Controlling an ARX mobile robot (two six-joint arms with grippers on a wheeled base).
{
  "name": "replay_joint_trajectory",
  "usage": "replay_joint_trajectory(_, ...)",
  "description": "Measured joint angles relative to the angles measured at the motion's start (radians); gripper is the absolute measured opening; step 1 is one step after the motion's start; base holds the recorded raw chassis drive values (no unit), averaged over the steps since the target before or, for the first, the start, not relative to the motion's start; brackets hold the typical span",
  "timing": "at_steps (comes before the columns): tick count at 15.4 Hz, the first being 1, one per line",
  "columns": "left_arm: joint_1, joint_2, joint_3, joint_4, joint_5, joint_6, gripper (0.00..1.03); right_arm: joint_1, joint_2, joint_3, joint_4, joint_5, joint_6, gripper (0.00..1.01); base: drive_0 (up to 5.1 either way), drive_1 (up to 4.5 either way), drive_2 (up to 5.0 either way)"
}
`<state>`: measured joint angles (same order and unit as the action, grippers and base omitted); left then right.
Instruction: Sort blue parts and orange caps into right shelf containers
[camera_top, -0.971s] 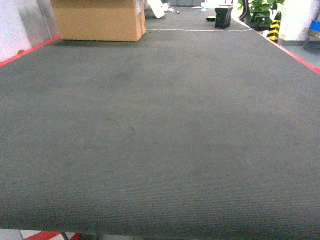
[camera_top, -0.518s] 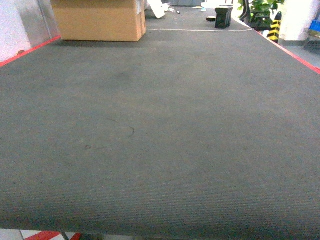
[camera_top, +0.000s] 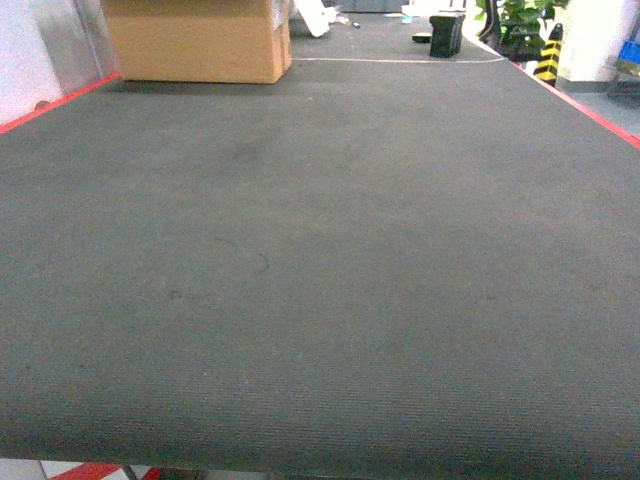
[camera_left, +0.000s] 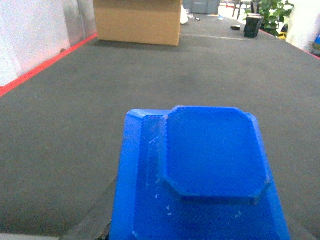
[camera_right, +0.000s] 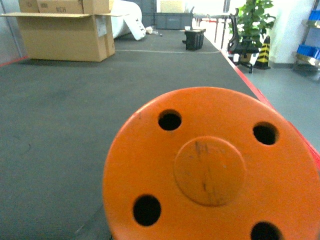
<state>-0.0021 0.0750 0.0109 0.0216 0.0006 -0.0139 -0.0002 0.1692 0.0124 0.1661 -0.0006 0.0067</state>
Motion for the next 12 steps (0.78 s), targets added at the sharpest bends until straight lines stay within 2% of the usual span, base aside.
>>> replay_joint_trajectory(1,0.0,-0.063,0.0,-0.033,0.0,0.0,0.43,0.0,-0.072,0.001,-0.107,0.0,0.0,0.46,0.0,0.0,0.0)
replay_joint_trajectory(2,0.0,-0.064,0.006,-0.018,-0.005,0.0,0.43,0.0,-0.156,0.001,-0.173,0.0,0.0,0.46,0.0,0.0,0.0)
replay_joint_trajectory(12,0.002,-0.064,0.0,-0.029,-0.001,0.0,0.43,0.0,-0.164,0.001,-0.172,0.0,0.0,0.46,-0.1,-0.06,-0.1)
